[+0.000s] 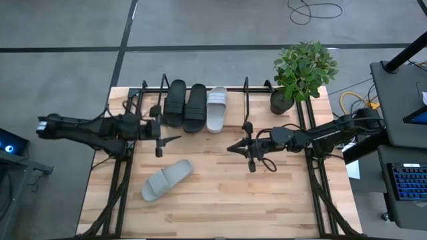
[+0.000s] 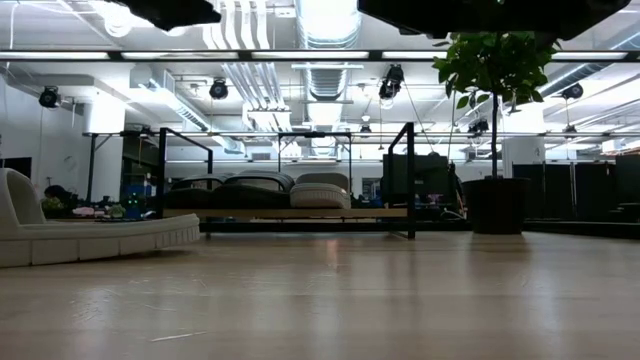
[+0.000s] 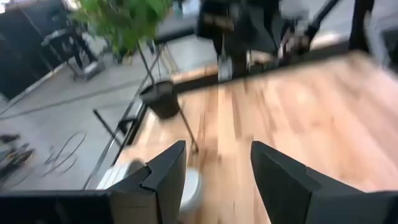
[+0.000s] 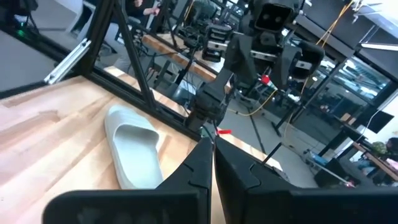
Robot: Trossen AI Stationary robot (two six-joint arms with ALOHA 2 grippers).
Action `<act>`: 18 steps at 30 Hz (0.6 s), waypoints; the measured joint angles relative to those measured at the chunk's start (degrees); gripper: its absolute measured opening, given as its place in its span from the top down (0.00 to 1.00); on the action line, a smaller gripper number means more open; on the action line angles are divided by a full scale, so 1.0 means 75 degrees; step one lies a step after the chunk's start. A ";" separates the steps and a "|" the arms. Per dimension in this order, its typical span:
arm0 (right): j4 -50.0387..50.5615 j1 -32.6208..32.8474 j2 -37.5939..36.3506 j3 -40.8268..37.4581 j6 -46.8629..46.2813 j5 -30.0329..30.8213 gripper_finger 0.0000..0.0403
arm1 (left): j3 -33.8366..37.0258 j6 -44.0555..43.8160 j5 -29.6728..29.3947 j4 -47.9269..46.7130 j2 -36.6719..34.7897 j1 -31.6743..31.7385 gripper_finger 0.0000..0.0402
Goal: Pick and place slides into the shelf
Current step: Put the gray slipper on the shelf
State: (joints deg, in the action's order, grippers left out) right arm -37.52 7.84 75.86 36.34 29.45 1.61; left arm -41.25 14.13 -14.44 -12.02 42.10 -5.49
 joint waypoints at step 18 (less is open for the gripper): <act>0.0497 0.0000 -0.0245 0.0003 0.0280 0.0249 0.98 | -0.1843 -0.1692 -0.1894 -0.2952 0.2320 -0.2442 0.59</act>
State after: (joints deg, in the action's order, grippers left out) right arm -33.79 7.84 74.02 36.36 31.55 3.47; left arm -55.07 1.43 -28.64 -34.16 59.50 -23.80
